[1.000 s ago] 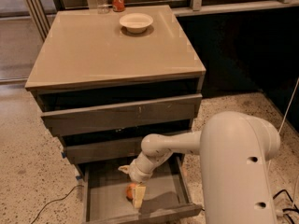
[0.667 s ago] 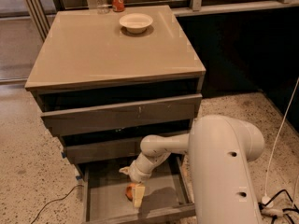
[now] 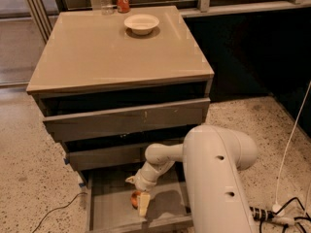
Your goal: Pick orange from bottom drawer and place on counter
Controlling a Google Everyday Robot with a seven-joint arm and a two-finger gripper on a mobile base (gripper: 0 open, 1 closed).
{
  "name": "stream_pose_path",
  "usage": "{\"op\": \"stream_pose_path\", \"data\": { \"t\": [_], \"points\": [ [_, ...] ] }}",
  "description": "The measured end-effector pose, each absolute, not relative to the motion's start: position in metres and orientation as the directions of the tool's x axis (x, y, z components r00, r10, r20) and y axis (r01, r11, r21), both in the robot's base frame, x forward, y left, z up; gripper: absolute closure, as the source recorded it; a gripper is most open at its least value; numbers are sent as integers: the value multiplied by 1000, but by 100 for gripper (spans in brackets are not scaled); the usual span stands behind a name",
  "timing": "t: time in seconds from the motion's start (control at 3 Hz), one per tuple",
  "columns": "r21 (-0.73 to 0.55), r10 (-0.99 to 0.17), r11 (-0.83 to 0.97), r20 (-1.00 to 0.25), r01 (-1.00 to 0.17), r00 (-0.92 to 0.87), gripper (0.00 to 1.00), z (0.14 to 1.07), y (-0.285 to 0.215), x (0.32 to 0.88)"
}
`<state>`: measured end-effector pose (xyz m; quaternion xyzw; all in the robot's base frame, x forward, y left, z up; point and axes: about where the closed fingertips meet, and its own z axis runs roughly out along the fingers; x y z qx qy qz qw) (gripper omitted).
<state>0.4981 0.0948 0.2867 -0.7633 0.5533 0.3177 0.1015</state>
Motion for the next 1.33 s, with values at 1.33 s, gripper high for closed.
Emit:
{"op": "stream_pose_path", "data": {
  "t": [1.33],
  "points": [
    [291, -801, -347, -586, -892, 121, 0, 221, 95, 504]
  ]
}}
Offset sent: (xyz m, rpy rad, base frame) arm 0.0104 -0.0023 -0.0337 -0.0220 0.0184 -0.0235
